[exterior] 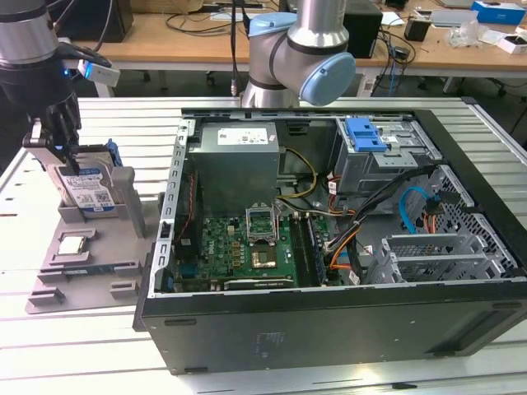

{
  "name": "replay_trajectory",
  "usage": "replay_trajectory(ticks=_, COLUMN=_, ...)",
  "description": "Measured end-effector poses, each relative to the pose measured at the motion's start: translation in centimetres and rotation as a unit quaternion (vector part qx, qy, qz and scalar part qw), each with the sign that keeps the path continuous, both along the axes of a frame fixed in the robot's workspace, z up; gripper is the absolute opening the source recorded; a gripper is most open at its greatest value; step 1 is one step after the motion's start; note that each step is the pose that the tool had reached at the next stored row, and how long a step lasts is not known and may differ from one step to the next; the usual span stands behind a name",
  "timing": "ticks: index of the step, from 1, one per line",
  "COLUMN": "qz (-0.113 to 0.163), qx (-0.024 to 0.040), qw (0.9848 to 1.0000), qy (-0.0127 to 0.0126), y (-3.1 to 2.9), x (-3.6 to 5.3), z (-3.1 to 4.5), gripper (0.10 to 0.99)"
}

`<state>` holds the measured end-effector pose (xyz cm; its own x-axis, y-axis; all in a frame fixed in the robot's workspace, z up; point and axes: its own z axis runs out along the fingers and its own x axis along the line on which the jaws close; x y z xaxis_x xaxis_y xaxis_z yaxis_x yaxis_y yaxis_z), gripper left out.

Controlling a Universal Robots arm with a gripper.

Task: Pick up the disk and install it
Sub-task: 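Pick up the disk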

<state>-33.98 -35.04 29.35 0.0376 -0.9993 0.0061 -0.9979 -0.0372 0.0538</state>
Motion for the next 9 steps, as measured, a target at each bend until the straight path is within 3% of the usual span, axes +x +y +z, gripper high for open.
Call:
replay_trajectory(ticks=1, qz=0.0, qx=0.0001, qw=1.0, qy=0.0, y=0.0, x=0.0, z=-0.01, gripper=0.361)
replay_trajectory(ticks=9, qz=0.0, qx=0.0001, qw=1.0, qy=0.0, y=0.0, x=0.0, z=-0.07, gripper=0.361)
